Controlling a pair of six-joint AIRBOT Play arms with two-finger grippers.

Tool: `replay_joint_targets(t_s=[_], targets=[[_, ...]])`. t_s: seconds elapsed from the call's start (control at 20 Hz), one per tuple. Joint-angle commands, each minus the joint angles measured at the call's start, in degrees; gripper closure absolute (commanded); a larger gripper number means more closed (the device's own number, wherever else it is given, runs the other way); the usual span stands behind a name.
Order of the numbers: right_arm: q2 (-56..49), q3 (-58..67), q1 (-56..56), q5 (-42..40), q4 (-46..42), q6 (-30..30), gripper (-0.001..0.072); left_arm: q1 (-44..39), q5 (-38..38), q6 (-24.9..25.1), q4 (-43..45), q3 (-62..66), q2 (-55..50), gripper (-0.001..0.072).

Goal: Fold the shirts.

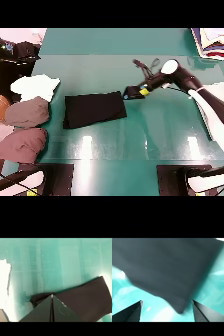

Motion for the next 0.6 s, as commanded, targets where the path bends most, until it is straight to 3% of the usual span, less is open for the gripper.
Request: replay_joint_targets(t_s=[0.0,0.3,0.4,0.55], targets=[[-1.5,-8.4,-5.6,-2.0,6.2,1.2,0.0072,0.0,0.0,0.1,-0.3,0.0,0.0,0.0679],[-13.6,0.5,2.3,-4.8,13.4,-0.1,0.0099,0.0,-0.2,0.1,-1.1,-1.1,0.0,0.0679],[-17.0,5.4,5.3,-4.9,15.2,-0.1,0.0144,0.0,-0.3,0.1,-1.7,-2.1,0.0,0.0678],[-19.4,10.5,8.5,-4.9,14.3,-0.3,0.0491,0.0,-0.5,0.1,-1.8,-2.8,0.0,0.0679]])
